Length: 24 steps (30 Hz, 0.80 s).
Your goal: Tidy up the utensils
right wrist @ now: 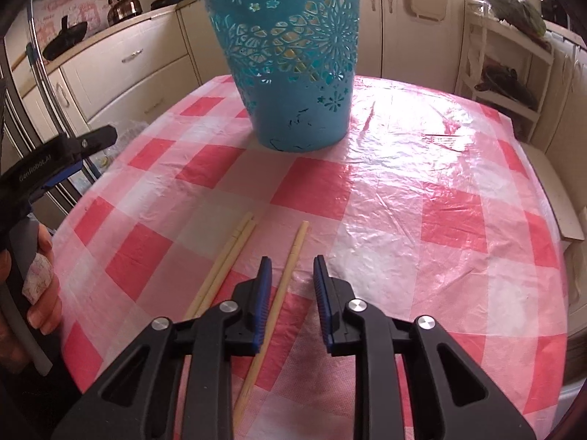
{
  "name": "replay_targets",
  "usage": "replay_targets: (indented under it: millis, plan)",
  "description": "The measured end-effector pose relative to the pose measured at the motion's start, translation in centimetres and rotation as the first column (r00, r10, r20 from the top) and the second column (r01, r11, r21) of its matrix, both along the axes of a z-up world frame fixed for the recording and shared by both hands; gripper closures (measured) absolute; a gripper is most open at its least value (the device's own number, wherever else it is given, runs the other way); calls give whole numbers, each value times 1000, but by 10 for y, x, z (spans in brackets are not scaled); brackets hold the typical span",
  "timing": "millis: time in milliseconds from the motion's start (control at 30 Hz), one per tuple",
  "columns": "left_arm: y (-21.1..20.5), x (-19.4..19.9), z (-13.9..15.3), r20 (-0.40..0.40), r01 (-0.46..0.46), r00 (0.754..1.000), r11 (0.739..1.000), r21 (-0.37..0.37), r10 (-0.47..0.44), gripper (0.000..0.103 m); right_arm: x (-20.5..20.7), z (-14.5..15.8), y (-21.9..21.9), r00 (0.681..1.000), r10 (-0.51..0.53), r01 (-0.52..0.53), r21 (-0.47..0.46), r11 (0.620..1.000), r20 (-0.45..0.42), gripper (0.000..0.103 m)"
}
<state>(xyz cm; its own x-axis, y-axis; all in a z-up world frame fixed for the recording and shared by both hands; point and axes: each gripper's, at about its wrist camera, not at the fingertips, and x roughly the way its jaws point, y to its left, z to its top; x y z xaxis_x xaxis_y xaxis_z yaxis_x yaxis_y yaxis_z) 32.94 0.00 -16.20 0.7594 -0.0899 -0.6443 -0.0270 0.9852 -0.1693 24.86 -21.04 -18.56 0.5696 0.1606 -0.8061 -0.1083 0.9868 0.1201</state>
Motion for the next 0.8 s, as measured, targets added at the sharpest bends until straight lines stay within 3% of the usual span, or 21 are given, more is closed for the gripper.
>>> replay_targets:
  millis: [67,233,367,433,567,800]
  plan:
    - [1,1,-9,-45,-6,999,1000,-5,6,8,1,-1,-2,1000,-5,5,6,1000,-4,91]
    - [7,5,-15,-78,1,997,999,-49,-4,8,2,-1,-11,999,-5,6,35,999,-33,92]
    - [8,6,-15,-78,8,997,997,-72,-14,8,-4,2,5,999,33,-36,-101,994,-36,92]
    - [7,6,-16,-84,11,996,997,-75,-17,8,-3,2,7,999,40,-43,-107,993,-35,94]
    - [8,7,-17,-92,13,996,996,-93,-22,8,-4,-1,-16,999,-6,9,64,998,-45,97]
    - [3,9,-17,-104,19,994,997,-74,-27,8,-25,10,-41,1000,-27,22,301,953,12,97]
